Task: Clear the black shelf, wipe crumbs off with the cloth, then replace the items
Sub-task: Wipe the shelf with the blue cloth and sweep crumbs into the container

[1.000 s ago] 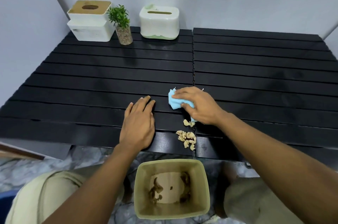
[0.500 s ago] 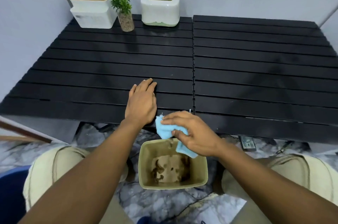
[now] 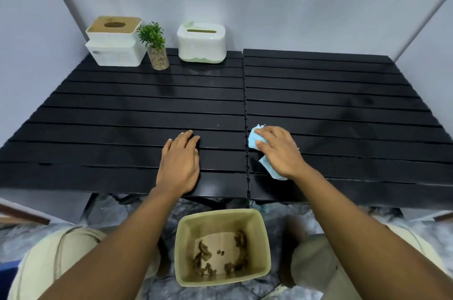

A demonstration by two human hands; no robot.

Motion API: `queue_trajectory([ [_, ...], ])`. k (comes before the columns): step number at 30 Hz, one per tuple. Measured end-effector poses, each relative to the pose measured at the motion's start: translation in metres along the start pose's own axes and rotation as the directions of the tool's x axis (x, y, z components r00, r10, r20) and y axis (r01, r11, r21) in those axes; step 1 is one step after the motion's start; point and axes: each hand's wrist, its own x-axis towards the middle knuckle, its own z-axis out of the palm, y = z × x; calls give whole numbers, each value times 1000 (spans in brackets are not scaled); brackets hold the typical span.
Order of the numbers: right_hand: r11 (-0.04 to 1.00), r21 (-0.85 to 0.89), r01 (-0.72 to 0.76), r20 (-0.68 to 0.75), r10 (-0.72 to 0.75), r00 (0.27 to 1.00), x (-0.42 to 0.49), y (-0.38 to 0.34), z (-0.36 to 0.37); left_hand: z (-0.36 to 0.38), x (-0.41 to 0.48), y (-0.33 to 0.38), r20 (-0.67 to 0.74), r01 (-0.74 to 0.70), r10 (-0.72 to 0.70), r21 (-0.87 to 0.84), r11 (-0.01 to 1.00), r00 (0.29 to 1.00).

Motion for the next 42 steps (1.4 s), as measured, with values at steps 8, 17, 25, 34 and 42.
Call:
queue_trajectory([
  [8, 927, 111, -357, 10, 359, 933, 2, 10, -44, -6, 5, 55, -54, -12, 10, -36, 999, 998],
  [17, 772, 500, -391, 229, 318, 920, -5, 28, -69, 17, 28, 155, 211, 117, -54, -298, 947, 976],
  [25, 514, 811, -279, 94, 357, 929, -57, 110, -128, 26, 59, 260, 565, 557, 0, -814, 163, 825],
  [34, 449, 838, -310, 54, 497, 866, -103, 223, -218, 82, 86, 403, 628, 647, 260, -762, 14, 734],
  [42, 540, 788, -296, -129, 615, 778, -136, 309, -263, 132, 90, 503, 676, 635, 321, -735, 238, 663],
])
